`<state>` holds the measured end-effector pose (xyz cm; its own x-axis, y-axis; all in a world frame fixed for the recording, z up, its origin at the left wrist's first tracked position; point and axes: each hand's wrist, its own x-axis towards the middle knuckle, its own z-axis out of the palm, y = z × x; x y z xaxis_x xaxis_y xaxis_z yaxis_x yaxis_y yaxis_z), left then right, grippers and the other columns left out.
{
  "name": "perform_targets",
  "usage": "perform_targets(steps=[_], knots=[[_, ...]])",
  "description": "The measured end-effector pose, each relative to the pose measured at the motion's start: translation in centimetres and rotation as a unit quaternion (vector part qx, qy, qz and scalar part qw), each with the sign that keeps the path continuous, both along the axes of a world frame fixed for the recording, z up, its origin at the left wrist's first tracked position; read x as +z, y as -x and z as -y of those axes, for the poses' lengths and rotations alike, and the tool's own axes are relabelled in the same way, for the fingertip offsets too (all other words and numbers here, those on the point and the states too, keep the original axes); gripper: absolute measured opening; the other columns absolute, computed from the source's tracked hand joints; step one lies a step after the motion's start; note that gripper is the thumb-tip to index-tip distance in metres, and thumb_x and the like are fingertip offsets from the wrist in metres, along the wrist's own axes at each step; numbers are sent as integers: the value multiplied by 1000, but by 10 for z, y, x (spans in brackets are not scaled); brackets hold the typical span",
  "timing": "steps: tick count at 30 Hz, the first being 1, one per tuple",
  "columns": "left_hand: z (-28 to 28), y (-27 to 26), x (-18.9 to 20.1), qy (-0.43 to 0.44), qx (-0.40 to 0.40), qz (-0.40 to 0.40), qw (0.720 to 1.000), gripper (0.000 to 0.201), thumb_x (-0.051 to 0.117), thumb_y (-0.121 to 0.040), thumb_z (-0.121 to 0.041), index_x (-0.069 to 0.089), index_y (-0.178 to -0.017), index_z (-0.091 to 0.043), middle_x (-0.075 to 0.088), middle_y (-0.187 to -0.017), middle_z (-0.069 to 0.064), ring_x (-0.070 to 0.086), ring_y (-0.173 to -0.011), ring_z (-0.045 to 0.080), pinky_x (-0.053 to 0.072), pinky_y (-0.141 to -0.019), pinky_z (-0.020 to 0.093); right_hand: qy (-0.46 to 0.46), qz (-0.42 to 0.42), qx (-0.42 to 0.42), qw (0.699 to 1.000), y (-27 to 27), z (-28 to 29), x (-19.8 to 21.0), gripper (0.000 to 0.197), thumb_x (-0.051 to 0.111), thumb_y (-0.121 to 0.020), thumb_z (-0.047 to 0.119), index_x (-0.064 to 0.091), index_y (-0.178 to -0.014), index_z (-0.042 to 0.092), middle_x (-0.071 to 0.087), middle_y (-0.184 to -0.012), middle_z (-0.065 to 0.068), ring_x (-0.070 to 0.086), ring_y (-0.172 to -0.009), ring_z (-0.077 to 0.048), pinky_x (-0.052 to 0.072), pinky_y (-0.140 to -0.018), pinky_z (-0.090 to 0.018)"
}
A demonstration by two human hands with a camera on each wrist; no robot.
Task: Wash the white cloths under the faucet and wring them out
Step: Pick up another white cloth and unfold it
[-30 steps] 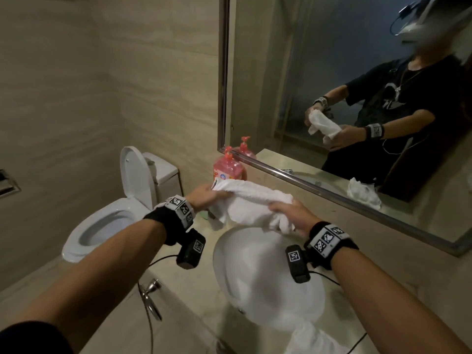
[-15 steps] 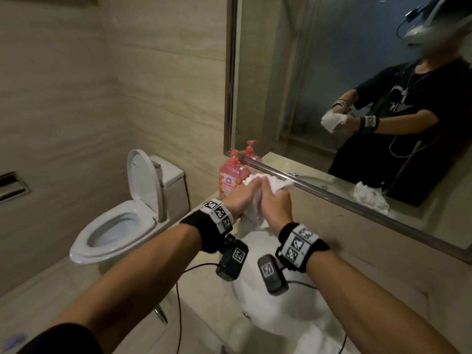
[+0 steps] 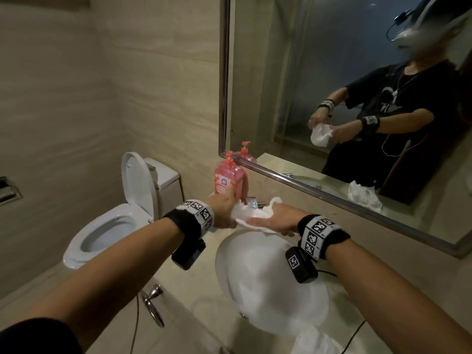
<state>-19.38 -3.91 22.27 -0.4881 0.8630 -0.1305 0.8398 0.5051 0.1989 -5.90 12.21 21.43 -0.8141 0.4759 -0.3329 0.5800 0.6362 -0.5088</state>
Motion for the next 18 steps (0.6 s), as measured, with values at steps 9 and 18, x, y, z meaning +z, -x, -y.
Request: perform_targets(steps=[9, 18], knots=[[3, 11, 5, -75, -84, 28, 993, 21, 59, -96, -24, 48, -113, -20, 61, -115, 7, 56, -87, 15, 45, -76, 28, -142, -73, 112, 981, -4, -1, 4, 49, 81, -82, 45, 40, -106, 30, 46, -103, 10, 59, -81, -17, 41, -51, -21], [6, 31, 14, -155, -30, 48, 986, 27, 58, -98, -28, 70, -100, -4, 68, -94, 15, 61, -83, 29, 47, -75, 38, -77, -226, 63, 969, -2, -19, 19, 17, 62, -99, 34, 70, -86, 26, 69, -83, 1, 63, -76, -16, 45, -59, -26]])
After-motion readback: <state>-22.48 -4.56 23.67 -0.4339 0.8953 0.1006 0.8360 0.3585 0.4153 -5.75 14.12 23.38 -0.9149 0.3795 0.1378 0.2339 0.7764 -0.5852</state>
